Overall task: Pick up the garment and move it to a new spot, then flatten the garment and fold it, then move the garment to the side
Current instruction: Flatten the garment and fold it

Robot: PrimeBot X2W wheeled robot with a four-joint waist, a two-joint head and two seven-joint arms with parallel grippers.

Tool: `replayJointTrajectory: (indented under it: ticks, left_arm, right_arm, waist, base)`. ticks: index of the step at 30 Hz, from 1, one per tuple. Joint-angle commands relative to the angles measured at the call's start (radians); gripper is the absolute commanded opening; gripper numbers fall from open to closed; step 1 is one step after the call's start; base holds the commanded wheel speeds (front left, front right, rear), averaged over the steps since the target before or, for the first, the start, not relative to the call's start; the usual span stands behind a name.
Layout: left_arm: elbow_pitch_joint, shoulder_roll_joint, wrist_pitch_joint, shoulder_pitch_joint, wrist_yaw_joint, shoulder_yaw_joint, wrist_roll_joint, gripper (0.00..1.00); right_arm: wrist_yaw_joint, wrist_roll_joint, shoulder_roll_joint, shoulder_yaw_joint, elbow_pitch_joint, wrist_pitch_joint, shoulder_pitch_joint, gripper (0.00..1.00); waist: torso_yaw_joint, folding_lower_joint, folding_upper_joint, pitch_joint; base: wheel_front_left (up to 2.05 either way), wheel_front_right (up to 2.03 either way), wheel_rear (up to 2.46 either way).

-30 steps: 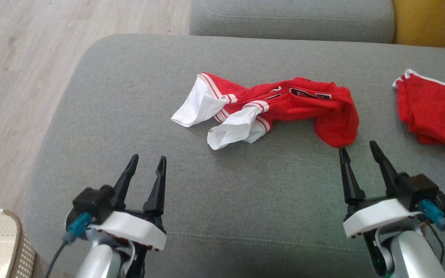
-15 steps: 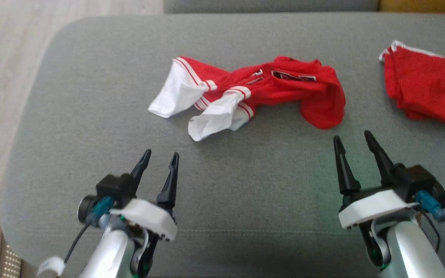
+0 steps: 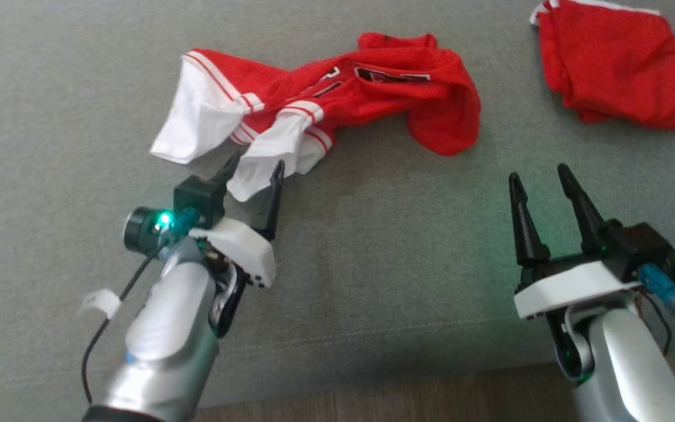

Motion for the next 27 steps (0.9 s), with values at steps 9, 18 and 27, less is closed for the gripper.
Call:
replayJointTrajectory:
  ticks: [9, 18, 27]
  left_arm:
    - [0.091, 0.020, -0.005, -0.139, 0.027, 0.030, 0.067, 0.97]
    - [0.086, 0.023, -0.005, -0.124, 0.016, 0.033, 0.084, 0.00]
    - [-0.145, 0.132, -0.005, -0.092, 0.094, 0.097, 0.149, 0.00]
  right_arm:
    - [0.000, 0.021, 0.002, 0.032, -0.038, -0.006, -0.049, 1.00]
    - [0.000, 0.027, 0.002, 0.027, -0.034, -0.006, -0.047, 1.00]
    - [0.000, 0.044, 0.002, 0.033, -0.015, -0.006, -0.045, 1.00]
  waist:
    - [-0.051, 0.0000, 0.0000, 0.039]
    - [-0.026, 0.0000, 0.0000, 0.016]
    - [0.041, 0.0000, 0.0000, -0.059]
  base:
    - [0.00, 0.00, 0.00]
    - [0.00, 0.00, 0.00]
    - [0.00, 0.00, 0.00]
